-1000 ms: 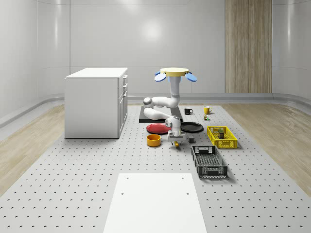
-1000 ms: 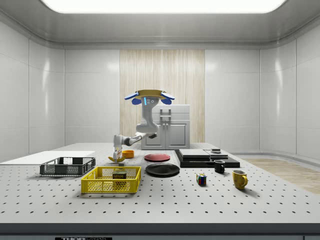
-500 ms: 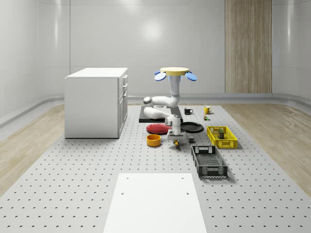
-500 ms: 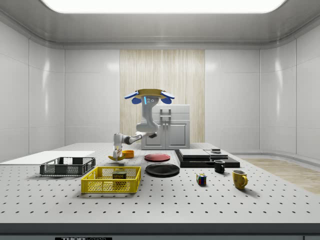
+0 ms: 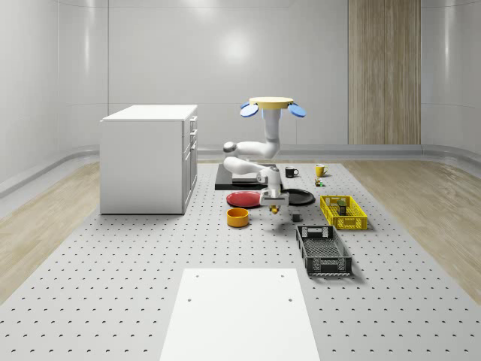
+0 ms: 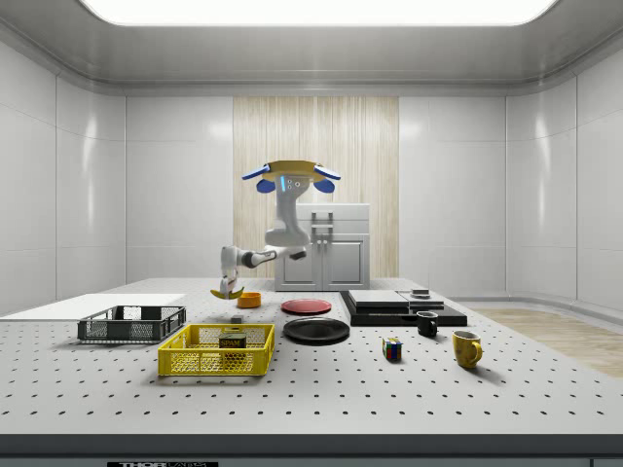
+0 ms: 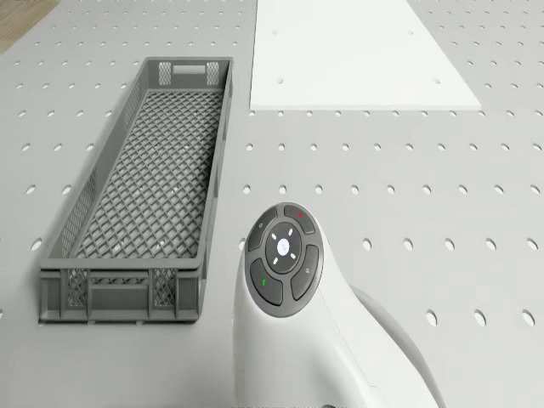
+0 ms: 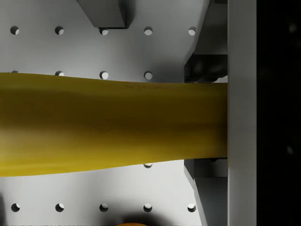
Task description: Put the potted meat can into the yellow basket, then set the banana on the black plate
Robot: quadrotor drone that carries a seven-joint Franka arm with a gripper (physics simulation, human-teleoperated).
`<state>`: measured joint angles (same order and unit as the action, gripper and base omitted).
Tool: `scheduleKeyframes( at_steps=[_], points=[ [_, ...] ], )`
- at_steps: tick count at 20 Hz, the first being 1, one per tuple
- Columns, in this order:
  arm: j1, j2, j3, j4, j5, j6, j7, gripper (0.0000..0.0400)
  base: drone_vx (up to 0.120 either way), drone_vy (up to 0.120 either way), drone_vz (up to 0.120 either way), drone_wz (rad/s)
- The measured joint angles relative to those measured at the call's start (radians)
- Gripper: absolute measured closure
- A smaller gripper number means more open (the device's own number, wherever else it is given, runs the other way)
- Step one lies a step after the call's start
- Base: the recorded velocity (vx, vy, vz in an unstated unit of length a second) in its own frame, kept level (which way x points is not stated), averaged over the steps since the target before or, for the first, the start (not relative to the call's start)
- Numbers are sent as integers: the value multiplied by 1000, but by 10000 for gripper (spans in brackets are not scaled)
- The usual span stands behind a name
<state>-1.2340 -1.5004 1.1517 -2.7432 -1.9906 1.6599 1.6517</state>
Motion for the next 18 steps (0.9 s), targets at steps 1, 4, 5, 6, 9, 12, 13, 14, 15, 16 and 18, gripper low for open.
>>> scheduleKeyframes(
  at_steps=[1,4,5,6,9,12,13,14,15,16,18],
  points=[
    [1,1,1,-1,1,-1,-1,203,-120,120,0,0],
    [2,3,3,-2,1,-5,-3,203,-120,120,0,0],
    [3,4,3,-2,1,-6,-4,203,-120,120,0,0],
    [3,5,3,-2,1,-7,-4,203,-120,120,0,0],
    [5,8,4,-3,0,-10,-6,203,-120,120,0,0],
    [6,10,4,-3,-1,-12,-7,203,-120,120,0,0],
    [6,11,4,-3,-1,-13,-7,203,-120,120,0,0],
    [7,12,4,-3,-1,-14,-7,203,-120,120,0,0],
    [7,13,4,-3,-2,-15,-8,203,-120,120,0,0],
    [7,13,4,-3,-2,-15,-8,203,-120,120,0,0],
    [8,15,4,-4,-3,-17,-9,203,-120,120,0,0]
  ],
)
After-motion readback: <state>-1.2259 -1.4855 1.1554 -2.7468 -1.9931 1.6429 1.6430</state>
